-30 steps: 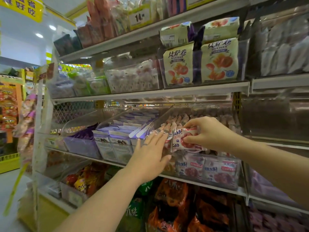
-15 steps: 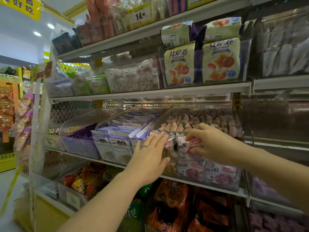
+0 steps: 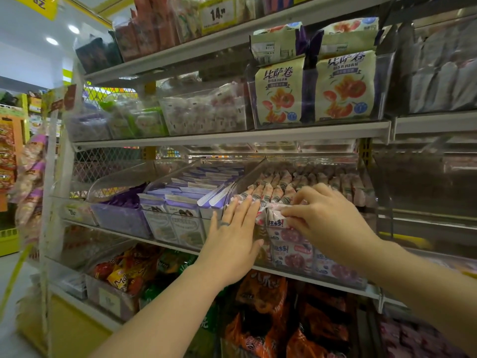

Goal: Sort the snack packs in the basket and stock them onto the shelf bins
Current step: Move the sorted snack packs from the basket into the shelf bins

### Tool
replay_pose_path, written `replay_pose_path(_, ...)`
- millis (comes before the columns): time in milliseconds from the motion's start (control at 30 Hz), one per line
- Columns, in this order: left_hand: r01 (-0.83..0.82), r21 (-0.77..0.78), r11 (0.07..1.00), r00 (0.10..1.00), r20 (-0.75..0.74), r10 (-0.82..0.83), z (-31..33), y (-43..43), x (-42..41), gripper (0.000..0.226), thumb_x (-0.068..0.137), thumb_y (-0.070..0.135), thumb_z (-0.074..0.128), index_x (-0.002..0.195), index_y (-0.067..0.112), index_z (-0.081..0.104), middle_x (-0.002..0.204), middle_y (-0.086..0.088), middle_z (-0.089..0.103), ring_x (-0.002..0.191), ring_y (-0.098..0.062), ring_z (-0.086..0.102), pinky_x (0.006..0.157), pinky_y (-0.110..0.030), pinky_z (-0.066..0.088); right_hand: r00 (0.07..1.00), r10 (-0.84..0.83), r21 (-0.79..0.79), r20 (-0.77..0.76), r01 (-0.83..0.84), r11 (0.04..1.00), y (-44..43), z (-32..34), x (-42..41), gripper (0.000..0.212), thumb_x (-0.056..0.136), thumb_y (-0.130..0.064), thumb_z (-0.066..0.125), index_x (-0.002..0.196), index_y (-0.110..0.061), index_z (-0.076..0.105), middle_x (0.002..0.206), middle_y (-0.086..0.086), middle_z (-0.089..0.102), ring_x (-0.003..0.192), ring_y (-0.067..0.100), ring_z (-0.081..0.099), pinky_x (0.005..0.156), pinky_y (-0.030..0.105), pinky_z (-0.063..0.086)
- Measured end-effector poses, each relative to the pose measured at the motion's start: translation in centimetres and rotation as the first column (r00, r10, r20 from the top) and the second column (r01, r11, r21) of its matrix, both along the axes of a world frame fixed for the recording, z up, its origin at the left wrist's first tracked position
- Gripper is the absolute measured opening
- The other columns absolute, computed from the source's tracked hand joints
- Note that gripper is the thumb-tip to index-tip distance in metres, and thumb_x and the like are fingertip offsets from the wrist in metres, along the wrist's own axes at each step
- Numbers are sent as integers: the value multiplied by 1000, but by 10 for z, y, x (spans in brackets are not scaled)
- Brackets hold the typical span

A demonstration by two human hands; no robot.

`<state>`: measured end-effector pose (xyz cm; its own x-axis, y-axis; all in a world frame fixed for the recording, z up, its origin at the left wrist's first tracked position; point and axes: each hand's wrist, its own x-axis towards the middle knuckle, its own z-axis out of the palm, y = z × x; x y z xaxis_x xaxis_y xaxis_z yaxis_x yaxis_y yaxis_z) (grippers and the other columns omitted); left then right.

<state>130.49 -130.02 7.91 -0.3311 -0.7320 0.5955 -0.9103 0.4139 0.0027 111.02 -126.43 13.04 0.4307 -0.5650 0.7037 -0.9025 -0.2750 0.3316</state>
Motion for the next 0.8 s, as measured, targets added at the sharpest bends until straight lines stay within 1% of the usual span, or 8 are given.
replay_pose_path(67, 1, -5, 1000, 1000, 4, -1, 0, 1, 1, 75, 100, 46, 36, 150, 28, -17, 159, 9, -20, 145, -16, -22, 117, -51, -4, 992, -51, 27, -118, 54, 998, 1, -7, 4, 41, 96, -44, 42, 133, -31, 54, 140, 3, 51, 132, 30, 41, 106, 51, 34)
replay_pose_path(100, 5, -5, 1000, 1000, 4, -5, -1, 1, 2, 76, 100, 46, 36, 150, 29, -18, 159, 8, -21, 145, -17, -23, 117, -52, -4, 986, -53, 110, -157, 71, 991, -1, -13, 5, 52, 98, -46, 34, 146, -27, 35, 154, 2, 32, 145, 24, 18, 116, 50, 15)
replay_pose_path(167, 12, -7, 1000, 1000, 4, -12, -2, 2, 4, 78, 99, 45, 38, 149, 30, -20, 158, 8, -23, 144, -17, -24, 116, -52, -4, 978, -83, 243, -190, 129, 961, -4, -17, 3, 62, 99, -50, 18, 152, -22, 0, 161, -4, -2, 139, 9, -20, 114, 40, -14)
replay_pose_path(267, 10, -14, 1000, 1000, -8, -10, -8, 6, 10, 78, 99, 44, 38, 148, 31, -21, 157, 8, -25, 144, -17, -25, 117, -51, -4, 972, -107, 169, -210, 144, 975, -1, -9, 8, 61, 97, -52, 9, 152, -27, 1, 161, -6, -2, 144, 12, -16, 111, 51, -21)
replay_pose_path(367, 29, -83, 996, 994, -102, -38, -22, 13, 29, 75, 98, 41, 41, 150, 33, -14, 159, 10, -12, 146, -15, -15, 120, -49, 1, 998, 23, -7, -51, -23, 1000, 12, -7, 34, 55, 96, -46, 16, 144, -32, 38, 153, -3, 35, 146, 22, 21, 116, 55, -4)
replay_pose_path(500, -19, -212, 977, 979, -201, -25, -65, 26, 79, 62, 93, 30, 52, 147, 31, 23, 151, 6, 28, 142, -15, 20, 118, -45, 20, 935, 355, -50, 0, -354, 934, 12, -43, 87, 30, 91, -35, 47, 111, -28, 68, 116, -9, 66, 113, 17, 56, 103, 39, 33)
replay_pose_path(667, -177, -178, 968, 956, -264, 126, -149, 48, 173, 44, 85, 17, 60, 129, 20, 55, 129, 0, 54, 122, -22, 49, 107, -47, 37, 833, 553, 206, 6, -542, 815, -13, -128, 181, 17, 90, -30, 55, 97, -25, 69, 94, -9, 67, 91, 17, 61, 84, 34, 46)
replay_pose_path(800, -350, 34, 936, 894, -285, 344, -226, 79, 252, 44, 76, 21, 57, 120, 22, 62, 118, 0, 61, 109, -23, 56, 96, -39, 40, 796, 604, 479, 35, -544, 689, -34, -210, 266, 18, 93, -32, 53, 103, -26, 66, 99, -7, 66, 97, 19, 59, 85, 35, 42)
